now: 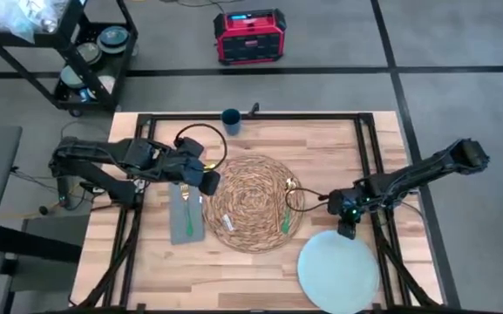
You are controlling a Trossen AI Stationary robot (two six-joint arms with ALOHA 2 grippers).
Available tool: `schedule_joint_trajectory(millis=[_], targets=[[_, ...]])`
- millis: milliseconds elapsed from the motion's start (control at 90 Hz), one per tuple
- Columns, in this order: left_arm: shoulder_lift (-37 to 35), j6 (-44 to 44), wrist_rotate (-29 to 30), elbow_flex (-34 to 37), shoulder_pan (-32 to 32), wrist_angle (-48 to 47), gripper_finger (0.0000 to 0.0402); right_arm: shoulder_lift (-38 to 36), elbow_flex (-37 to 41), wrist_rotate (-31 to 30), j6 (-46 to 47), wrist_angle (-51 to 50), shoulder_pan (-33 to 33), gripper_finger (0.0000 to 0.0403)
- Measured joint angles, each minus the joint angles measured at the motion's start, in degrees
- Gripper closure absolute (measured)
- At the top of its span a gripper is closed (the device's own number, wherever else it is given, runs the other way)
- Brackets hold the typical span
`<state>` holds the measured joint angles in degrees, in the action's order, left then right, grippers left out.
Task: Set table place
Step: Put the white plate on the tablemat to the left of the gold table knife
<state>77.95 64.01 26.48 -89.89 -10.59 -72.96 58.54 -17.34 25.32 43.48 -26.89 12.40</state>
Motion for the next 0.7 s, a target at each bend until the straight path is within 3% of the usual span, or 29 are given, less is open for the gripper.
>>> schedule_joint_trajectory(millis=[256, 544, 700], targets=[[0.00, 0.02, 0.00, 0.00, 0.00, -1.36, 0.0401, -1.43, -0.74, -1.52, 1.82, -1.27, -0.03, 0.0402], [0.00, -1.85, -0.24, 0.00, -0.03, -1.65, 0.0401, -8.70, -6.41, -1.62, 1.98, -7.74, 2.75, 0.0402], [0.00, -2.41, -0.26, 0.00, -0.28, -4.47, 0.0401, -8.31, -10.44, -2.96, 0.80, -9.51, 1.02, 0.0402]])
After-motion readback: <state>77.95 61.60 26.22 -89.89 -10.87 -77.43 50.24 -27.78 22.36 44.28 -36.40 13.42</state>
